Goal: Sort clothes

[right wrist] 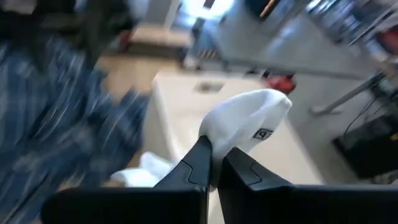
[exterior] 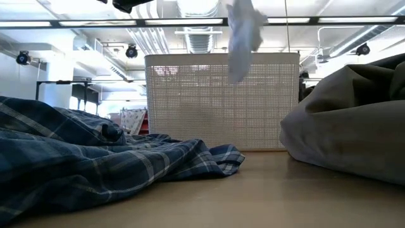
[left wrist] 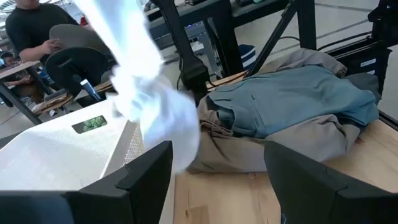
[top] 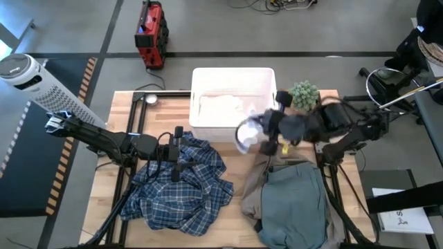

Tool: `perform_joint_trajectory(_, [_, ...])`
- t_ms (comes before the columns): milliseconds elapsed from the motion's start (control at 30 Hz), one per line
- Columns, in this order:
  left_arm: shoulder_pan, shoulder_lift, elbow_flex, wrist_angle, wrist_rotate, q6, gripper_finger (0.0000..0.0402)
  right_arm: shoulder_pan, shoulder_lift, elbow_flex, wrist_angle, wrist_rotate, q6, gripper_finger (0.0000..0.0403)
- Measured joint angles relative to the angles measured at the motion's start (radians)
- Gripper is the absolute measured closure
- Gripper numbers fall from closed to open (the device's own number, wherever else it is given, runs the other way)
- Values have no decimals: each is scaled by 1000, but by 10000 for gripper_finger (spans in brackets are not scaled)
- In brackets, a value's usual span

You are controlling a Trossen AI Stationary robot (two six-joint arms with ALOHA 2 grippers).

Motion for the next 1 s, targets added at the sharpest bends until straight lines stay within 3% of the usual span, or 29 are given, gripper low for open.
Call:
perform_joint_trajectory(300, [0, 0, 0, 0, 0, 0, 159, -226, 0, 30, 342, -11, -274, 403])
perform_joint_trajectory(433, [0, 0, 0, 0, 0, 0, 159, -340, 6, 31, 430, -95, -309, 403])
perform_joint_trajectory(700, [0, 0, 0, 3, 0, 4, 159, -532, 74, 30, 410, -385, -272, 403])
perform_joint_trajectory(1000, [0, 0, 0, 2, -1, 4, 159, -638, 232, 28, 242, -635, -193, 393])
